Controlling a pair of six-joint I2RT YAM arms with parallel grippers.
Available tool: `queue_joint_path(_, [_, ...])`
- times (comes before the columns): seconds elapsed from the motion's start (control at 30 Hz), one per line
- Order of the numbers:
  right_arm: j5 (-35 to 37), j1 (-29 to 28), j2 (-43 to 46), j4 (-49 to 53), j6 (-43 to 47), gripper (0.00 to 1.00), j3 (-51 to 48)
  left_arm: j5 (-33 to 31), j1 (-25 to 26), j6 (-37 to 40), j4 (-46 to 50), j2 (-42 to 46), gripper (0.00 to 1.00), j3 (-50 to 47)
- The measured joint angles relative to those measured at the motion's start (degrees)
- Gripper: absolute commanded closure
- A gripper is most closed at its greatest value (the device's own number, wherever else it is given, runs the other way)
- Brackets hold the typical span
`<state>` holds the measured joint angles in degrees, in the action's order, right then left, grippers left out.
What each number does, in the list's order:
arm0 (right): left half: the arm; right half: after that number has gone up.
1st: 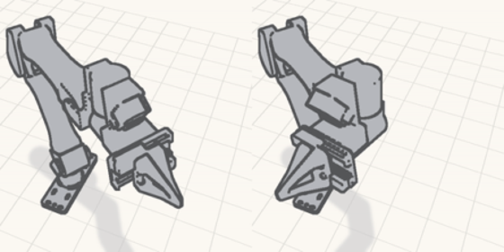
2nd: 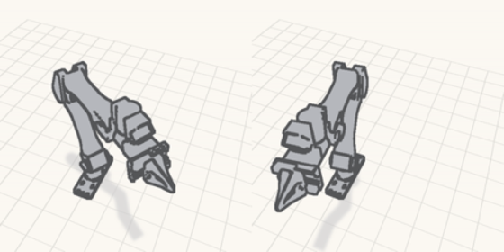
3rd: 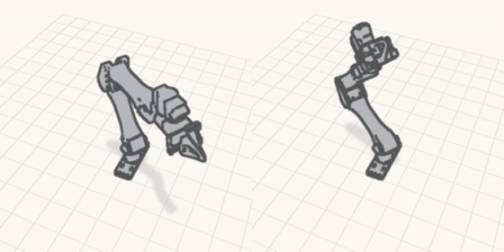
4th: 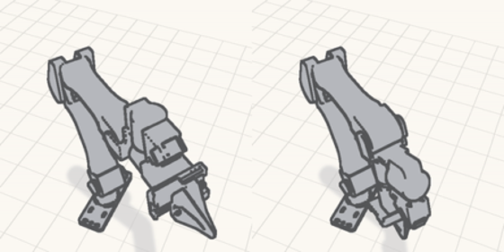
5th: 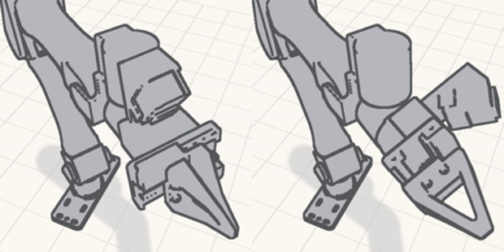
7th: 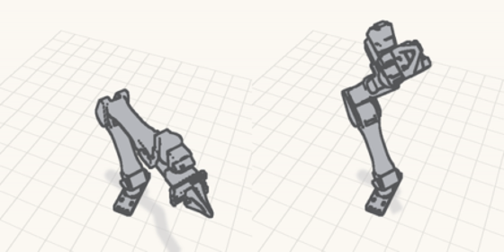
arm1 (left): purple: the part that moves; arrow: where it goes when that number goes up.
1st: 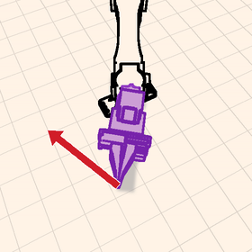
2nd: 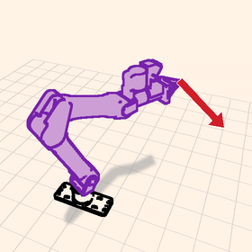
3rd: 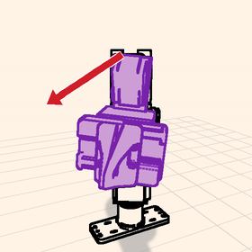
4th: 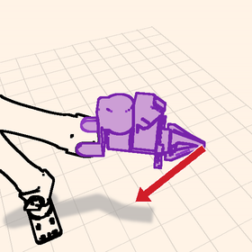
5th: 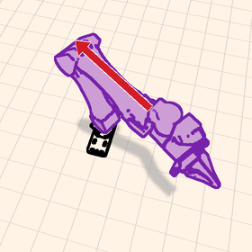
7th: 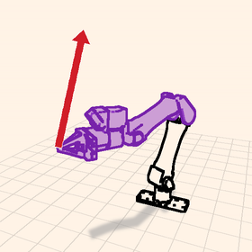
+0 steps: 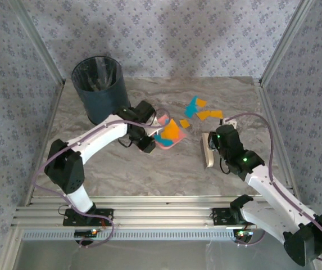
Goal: Sweep away the paper scraps from the table
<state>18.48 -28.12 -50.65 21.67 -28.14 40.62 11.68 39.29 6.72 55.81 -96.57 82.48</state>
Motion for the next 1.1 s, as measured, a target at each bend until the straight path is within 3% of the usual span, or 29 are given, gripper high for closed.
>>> queue_joint_path(0.4, [-3.8,0.9,0.0,0.0,0.0,1.00,-0.7,8.9,-7.5,-1.7,4.2,0.4,1.00,15.3])
queue_joint_path(0.67, [-4.4,1.1,0.0,-0.2,0.0,1.00,-1.2,15.5,-16.7,-6.2,5.6,0.4,1.00,24.0])
queue_joint_path(0.87, [-4.4,1.3,0.0,-0.2,0.0,1.00,-1.2,21.3,-23.8,-12.6,3.4,0.3,1.00,25.2])
queue_joint_path(1.1, [-4.4,1.3,0.0,-0.2,0.0,1.00,-1.2,27.0,-28.0,-20.1,-1.9,0.3,1.00,25.2])
